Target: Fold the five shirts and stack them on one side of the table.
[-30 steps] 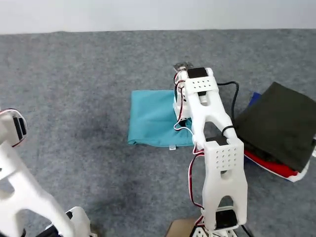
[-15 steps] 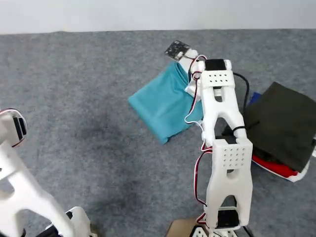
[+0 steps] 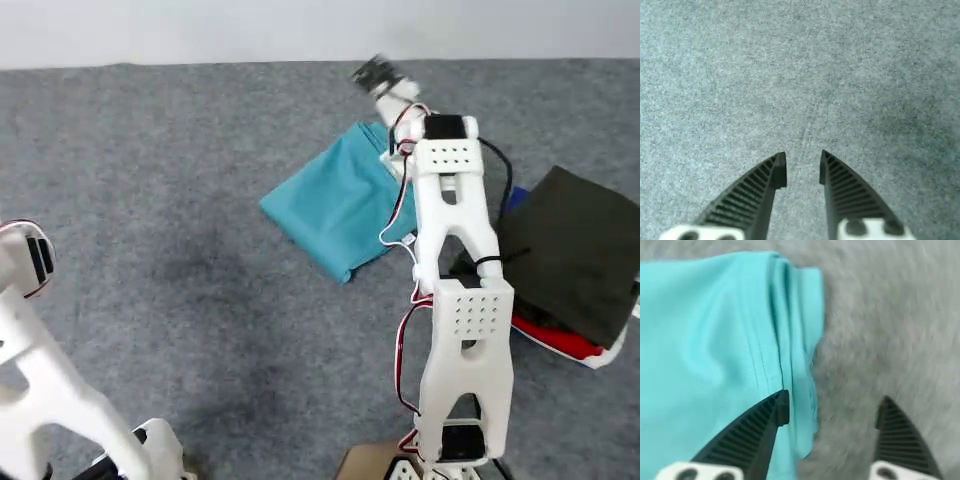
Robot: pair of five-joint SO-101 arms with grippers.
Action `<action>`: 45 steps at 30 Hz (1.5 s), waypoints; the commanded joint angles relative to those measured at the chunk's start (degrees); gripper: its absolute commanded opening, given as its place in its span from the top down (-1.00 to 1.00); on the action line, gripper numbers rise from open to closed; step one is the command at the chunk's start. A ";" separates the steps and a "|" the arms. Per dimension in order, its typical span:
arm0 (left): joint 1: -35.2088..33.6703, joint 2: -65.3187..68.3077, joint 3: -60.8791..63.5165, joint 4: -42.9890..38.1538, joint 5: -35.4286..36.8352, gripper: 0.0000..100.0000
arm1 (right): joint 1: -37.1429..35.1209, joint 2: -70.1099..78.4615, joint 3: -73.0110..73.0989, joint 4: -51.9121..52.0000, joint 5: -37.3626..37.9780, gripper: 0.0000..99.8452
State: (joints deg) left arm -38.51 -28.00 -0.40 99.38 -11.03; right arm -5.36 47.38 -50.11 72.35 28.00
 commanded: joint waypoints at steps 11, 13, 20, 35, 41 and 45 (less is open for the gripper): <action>-0.35 -1.05 2.59 1.14 -0.44 0.77 | -4.44 -7.87 -10.99 18.51 -50.73 0.38; -0.35 -1.23 3.47 1.14 -0.44 0.77 | -6.55 -7.78 -10.99 19.56 -56.70 0.38; -0.35 -1.41 3.74 1.14 -0.88 0.77 | -12.97 -6.99 -10.55 18.86 -71.82 0.29; -0.44 -1.14 3.82 1.14 -2.55 0.77 | -13.76 7.08 -10.90 9.89 -79.38 0.08; -0.44 -1.05 3.82 1.14 -2.55 0.77 | -13.58 13.58 -10.90 6.55 -81.32 0.08; -0.44 -1.05 4.53 1.05 -2.55 0.77 | -13.58 17.36 -10.90 5.76 -82.37 0.08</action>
State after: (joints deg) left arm -38.51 -28.09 3.56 99.38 -13.14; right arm -18.73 63.38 -58.81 78.95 -53.49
